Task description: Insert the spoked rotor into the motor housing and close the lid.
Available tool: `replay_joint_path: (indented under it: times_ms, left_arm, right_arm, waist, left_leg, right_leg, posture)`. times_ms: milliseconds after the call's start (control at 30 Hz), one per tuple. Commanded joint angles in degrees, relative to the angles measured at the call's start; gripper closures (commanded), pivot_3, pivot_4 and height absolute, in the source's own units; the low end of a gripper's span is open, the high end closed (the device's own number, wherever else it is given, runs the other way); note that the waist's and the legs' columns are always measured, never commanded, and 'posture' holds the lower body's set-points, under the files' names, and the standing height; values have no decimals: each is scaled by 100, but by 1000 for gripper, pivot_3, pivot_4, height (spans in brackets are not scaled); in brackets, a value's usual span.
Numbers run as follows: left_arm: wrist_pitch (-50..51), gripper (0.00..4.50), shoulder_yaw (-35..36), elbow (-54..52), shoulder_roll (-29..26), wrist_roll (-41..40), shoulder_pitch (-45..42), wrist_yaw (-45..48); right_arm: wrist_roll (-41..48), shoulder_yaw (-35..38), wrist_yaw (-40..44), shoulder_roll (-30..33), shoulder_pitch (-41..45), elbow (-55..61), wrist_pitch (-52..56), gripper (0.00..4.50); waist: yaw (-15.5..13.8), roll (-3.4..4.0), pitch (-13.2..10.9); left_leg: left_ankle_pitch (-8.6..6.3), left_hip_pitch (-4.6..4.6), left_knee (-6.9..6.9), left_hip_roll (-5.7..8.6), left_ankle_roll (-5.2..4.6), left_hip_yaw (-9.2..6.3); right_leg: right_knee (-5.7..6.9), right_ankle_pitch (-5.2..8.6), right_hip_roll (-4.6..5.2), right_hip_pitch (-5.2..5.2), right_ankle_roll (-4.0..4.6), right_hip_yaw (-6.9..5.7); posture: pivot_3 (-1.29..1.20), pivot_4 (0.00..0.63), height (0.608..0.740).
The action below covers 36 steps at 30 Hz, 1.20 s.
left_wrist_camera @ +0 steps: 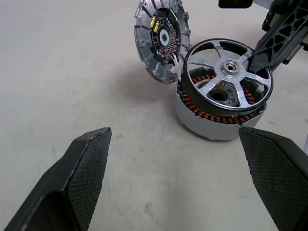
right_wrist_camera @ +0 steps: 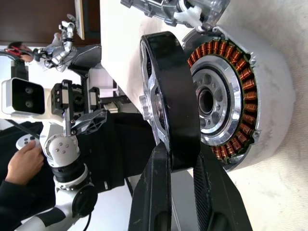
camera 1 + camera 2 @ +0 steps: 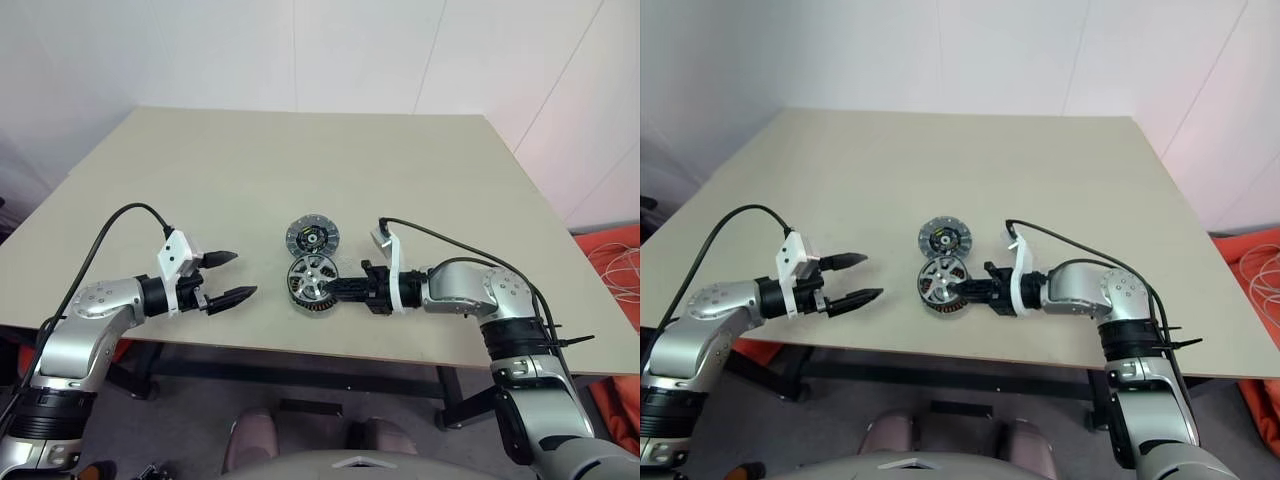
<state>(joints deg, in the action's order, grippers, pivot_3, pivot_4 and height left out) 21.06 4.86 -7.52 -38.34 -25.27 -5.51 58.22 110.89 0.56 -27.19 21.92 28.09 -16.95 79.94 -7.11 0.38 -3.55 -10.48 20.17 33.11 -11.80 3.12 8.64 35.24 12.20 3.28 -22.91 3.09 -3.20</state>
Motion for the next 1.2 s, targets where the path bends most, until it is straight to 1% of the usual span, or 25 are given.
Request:
replay_joint_path:
  times_ms: [33, 133, 200, 267, 433, 533, 600, 733, 900, 967, 1000, 1033, 1133, 1200]
  left_arm:
    - [-86, 0, 54, -99, -26, -13, -79, -19]
    - [-89, 0, 58, -107, -25, -15, -69, -19]
    - [-90, 0, 58, -103, -28, -11, -69, -17]
    - [-84, 0, 60, -105, -31, -14, -68, -16]
    - [-89, 0, 50, -85, -20, -8, -89, -20]
    - [-87, 0, 35, -78, -9, -5, -107, -20]
    - [-92, 0, 21, -66, -5, 2, -118, -18]
    - [-88, 0, -17, -36, 22, 4, -171, -17]
    - [-78, 0, -64, 49, 29, 14, -271, 30]
    - [-56, 0, -65, 91, 16, 3, -322, 53]
    - [-55, 0, -67, 111, 13, 4, -344, 59]
    - [-58, 0, -69, 131, 11, 8, -360, 64]
    - [-57, 0, -62, 154, 15, 1, -373, 59]
    - [-55, 0, -70, 145, 24, -2, -359, 49]
  right_arm:
    - [211, 50, 28, -35, 76, 310, 30, 4176]
    - [211, 39, -19, -36, 38, 363, 3, 4176]
    - [211, 34, 9, -35, 45, 386, 7, 3436]
    - [211, 23, 64, -33, 58, 424, 18, 2893]
    - [211, 28, -39, -48, 55, 508, -51, 1151]
    - [211, 55, 85, 87, 148, 586, -13, 121]
    - [211, 52, 135, 197, 170, 637, -4, 53]
    - [211, 31, 571, 598, 267, 758, 140, 53]
    - [211, -207, 1335, 1489, 435, 870, 381, 53]
    - [211, -382, 1325, 1973, 599, 1177, 355, 53]
    - [211, -414, 1307, 2102, 646, 1276, 253, 53]
    - [-191, -348, 1421, 2146, 713, 1508, 141, 53]
    - [-2015, -442, 2062, 2111, 822, 2309, -454, 53]
    - [-3460, -1005, 2886, 2229, 796, 2901, -1155, 53]
  waist:
    - [-1, 0, 0]
    - [0, 0, 0]
    - [0, 0, 0]
    - [0, -1, 0]
    - [0, -1, 1]
    - [-1, -2, 1]
    - [-7, -3, 2]
    - [-14, -4, 3]
    - [-24, -5, 3]
    - [-42, -5, 3]
    - [-46, -5, 3]
    - [-43, -6, 3]
    - [-25, -8, 5]
    - [-33, -11, 7]
  left_leg:
    - [0, 0, 0, 0, 0, 0]
    - [0, 0, 0, 0, 0, 0]
    - [0, 0, 0, 0, 1, 0]
    - [0, 0, 0, 0, 0, 0]
    - [0, -1, 1, 0, 1, 0]
    - [0, -4, 1, 0, 1, 0]
    - [1, -5, 1, 0, 1, 0]
    - [1, -3, 6, 2, 1, -1]
    - [1, -3, 7, 1, 1, -2]
    - [1, -2, 8, 2, 1, -2]
    - [1, -1, 8, 2, 1, -2]
    - [1, -2, 8, 2, 1, -2]
    - [2, 6, 7, -1, 2, -1]
    - [2, 6, 7, 0, 3, -2]
  right_leg:
    - [0, 0, 0, 0, 0, 0]
    - [1, 0, 0, 0, 0, 0]
    - [1, 0, 0, 0, 0, 0]
    - [1, 0, 0, 0, 0, 0]
    - [2, 0, 0, 1, 0, 0]
    - [4, 0, 0, 2, 0, 0]
    - [4, 0, 1, 3, 0, 0]
    - [4, 0, 1, 6, -1, 0]
    - [4, -1, 0, 8, -2, 0]
    - [4, 0, 1, 8, -3, 0]
    - [3, 0, 1, 8, -4, 0]
    - [3, 1, 0, 8, -4, 0]
    - [6, 1, -4, 9, -4, 0]
    - [6, 1, -3, 6, -4, 0]
  posture:
    - [0, 0, 740]
    - [0, 0, 740]
    - [0, 0, 740]
    - [0, 0, 740]
    - [0, 0, 740]
    - [0, 0, 740]
    - [0, 0, 740]
    - [0, 0, 740]
    - [0, 0, 740]
    - [0, 0, 740]
    - [0, 0, 740]
    - [0, 0, 740]
    - [0, 0, 740]
    - [0, 0, 740]
